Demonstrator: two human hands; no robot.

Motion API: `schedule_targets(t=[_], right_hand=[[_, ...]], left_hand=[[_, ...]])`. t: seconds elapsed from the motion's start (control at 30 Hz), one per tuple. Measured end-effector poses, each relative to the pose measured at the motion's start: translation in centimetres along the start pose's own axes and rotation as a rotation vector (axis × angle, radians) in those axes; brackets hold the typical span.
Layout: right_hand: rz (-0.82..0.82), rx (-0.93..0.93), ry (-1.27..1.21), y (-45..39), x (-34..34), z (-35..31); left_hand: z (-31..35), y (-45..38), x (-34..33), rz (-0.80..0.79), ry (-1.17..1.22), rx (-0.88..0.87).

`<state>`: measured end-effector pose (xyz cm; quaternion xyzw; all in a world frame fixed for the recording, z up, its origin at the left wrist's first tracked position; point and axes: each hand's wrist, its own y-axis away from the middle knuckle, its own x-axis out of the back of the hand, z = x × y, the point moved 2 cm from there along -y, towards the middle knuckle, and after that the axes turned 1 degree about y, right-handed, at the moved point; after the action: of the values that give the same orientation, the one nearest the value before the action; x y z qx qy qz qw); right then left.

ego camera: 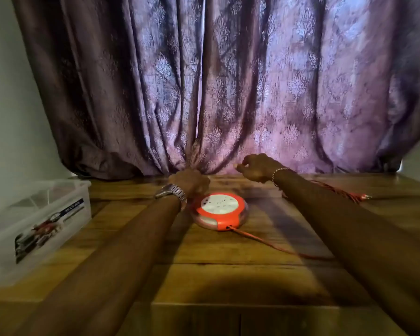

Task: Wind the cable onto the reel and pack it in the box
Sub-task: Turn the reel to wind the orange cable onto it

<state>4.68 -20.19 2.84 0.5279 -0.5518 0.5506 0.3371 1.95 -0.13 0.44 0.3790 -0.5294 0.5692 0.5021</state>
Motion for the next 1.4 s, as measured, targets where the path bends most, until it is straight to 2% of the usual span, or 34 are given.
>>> schedule_targets(t=[0.03, 0.13, 0.27, 0.4, 0.47, 0.63, 0.77, 0.9, 1.0, 1.17, 1.3, 1.4], right_hand=[[-0.054, -0.012, -0.031, 0.1, -0.5, -0.1], [-0.159, -0.058, -0.06, 0.9, -1.9, -0.3], [-0.218, -0.067, -0.098, 1.3, -3.9, -0.1], [-0.33, -0.14, -0.444, 1.5, -6.8, -0.1], [-0.277, -0.165, -0.529, 1.1, -7.6, 0.2], [-0.017, -0.173, -0.784, -0.1, -7.9, 1.0], [0.181, -0.061, -0.828, -1.6, -5.6, 1.7], [0.346, -0.008, -0.944, -3.1, -3.0, 2.2], [0.44, 0.012, -0.95, -3.7, -1.5, 1.9], [0.499, 0.081, -1.049, -4.7, 0.7, 1.6], [0.422, 0.119, -1.144, -5.2, 1.7, 1.6], [0.32, 0.108, -1.168, -5.0, 2.4, 1.5]], left_hand=[[-0.2, 0.3, -0.3, -0.068, -0.002, 0.005], [-0.6, 1.3, -1.3, -0.141, 0.039, 0.007], [-0.3, 1.7, -2.8, -0.164, 0.045, 0.066], [-1.2, 1.0, -4.9, -0.094, 0.18, 0.152], [-1.7, 0.5, -5.5, -0.027, 0.255, 0.176], [-2.5, -0.9, -5.4, 0.307, 0.479, 0.118], [-2.0, -3.4, -3.4, 0.405, 0.624, 0.14], [-0.9, -5.5, -1.2, 0.539, 0.826, 0.09], [0.1, -6.6, -0.1, 0.575, 0.961, 0.079], [1.4, -8.1, 2.3, 0.668, 1.044, -0.002], [1.2, -9.2, 3.9, 0.653, 0.939, -0.082], [0.7, -9.8, 4.5, 0.698, 0.945, -0.108]])
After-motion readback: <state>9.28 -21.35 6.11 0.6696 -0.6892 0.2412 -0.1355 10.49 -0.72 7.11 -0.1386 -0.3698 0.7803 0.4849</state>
